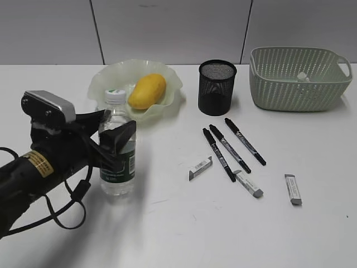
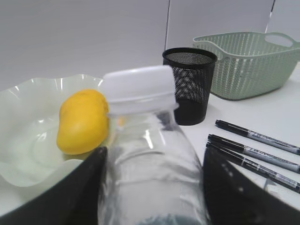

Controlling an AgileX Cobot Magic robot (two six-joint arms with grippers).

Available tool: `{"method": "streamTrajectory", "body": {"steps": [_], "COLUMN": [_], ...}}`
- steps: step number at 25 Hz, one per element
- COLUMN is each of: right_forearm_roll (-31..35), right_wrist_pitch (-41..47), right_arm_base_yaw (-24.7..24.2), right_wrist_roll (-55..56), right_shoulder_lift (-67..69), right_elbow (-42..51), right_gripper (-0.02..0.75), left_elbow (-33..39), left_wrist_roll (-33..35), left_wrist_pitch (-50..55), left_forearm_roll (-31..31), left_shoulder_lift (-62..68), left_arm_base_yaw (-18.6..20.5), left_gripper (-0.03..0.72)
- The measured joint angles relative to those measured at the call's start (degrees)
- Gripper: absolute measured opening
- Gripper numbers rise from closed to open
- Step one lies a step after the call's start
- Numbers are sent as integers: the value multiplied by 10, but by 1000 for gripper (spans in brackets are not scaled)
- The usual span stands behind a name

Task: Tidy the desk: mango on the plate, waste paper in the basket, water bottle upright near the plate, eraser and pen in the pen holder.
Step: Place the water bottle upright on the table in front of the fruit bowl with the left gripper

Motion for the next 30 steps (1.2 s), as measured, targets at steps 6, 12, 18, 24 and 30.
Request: {"method": "streamTrajectory", "body": {"steps": [6,12,18,24,30], "right_forearm_roll": [0,0,0,-1,-1], "right_wrist_pitch": [0,0,0,0,0], "right_arm_base_yaw": [0,0,0,0,0], "right_wrist_roll": [0,0,0,0,0], "right_shoulder_lift": [0,0,0,0,0], "right_elbow": [0,0,0,0,0], "right_gripper": [403,403,403,402,402], "left_elbow": [6,25,47,47,45], "left_wrist_roll": [0,0,0,0,-7], "left_wrist_pitch": [37,43,46,46,139], "left_forearm_roll": [36,46,50,47,39], "left_shoulder_lift": [-20,-22,-49,-117,-268], "left_arm_base_yaw": [0,0,0,0,0], "left_gripper": [550,563,569,577,579]}}
